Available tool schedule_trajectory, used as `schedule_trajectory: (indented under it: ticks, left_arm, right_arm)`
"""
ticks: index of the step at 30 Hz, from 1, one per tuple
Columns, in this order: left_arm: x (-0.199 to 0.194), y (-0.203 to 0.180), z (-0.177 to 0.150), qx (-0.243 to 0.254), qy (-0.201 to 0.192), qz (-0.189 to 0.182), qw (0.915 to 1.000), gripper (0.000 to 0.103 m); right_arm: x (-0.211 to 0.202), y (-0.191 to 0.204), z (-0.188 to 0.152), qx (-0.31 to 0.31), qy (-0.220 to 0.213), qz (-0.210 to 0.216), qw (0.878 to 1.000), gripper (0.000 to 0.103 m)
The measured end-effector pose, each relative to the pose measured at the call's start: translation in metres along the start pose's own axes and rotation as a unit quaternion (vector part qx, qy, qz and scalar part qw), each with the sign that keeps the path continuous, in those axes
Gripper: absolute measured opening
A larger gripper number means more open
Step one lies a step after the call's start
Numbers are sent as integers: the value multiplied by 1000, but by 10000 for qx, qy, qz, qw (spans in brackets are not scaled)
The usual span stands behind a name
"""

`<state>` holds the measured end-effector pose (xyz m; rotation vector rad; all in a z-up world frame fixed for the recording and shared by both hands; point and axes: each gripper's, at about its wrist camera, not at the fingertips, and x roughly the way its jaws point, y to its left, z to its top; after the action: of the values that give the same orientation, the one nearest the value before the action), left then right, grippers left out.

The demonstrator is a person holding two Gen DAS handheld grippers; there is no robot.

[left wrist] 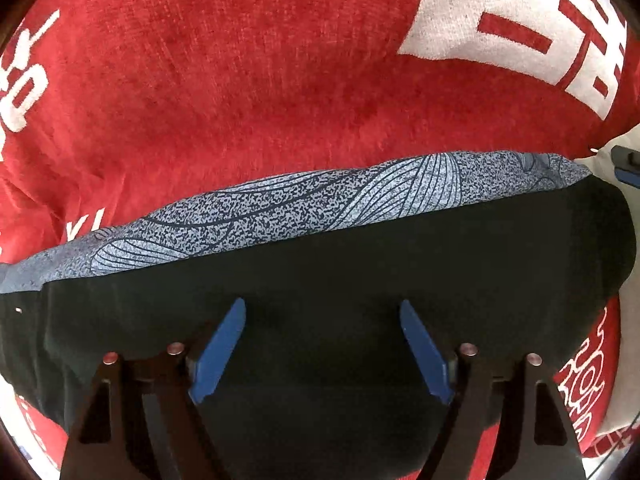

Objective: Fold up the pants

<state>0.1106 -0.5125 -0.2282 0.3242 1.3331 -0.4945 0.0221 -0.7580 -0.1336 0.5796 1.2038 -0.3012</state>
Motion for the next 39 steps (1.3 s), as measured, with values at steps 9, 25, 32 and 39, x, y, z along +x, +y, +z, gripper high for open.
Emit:
schedule_trajectory:
  ticks: [9, 25, 32, 39]
  left_arm:
    - [-4, 7, -13, -42, 5, -69, 10000, 81]
    - [-15, 23, 3, -185, -28, -213, 9996, 81]
    - [5, 4, 1, 118, 39, 1, 9999, 82]
    - [5, 11, -8, 2, -25, -9, 10000, 84]
  right_arm:
    - [55, -4, 23, 366, 599, -679, 9952, 36]
    - [-20, 1, 9, 129, -387, -553, 9976, 36]
    - [45, 8, 2, -310, 478, -598, 9966, 25]
    - [-1, -9, 27, 120, -314, -461, 9984, 17]
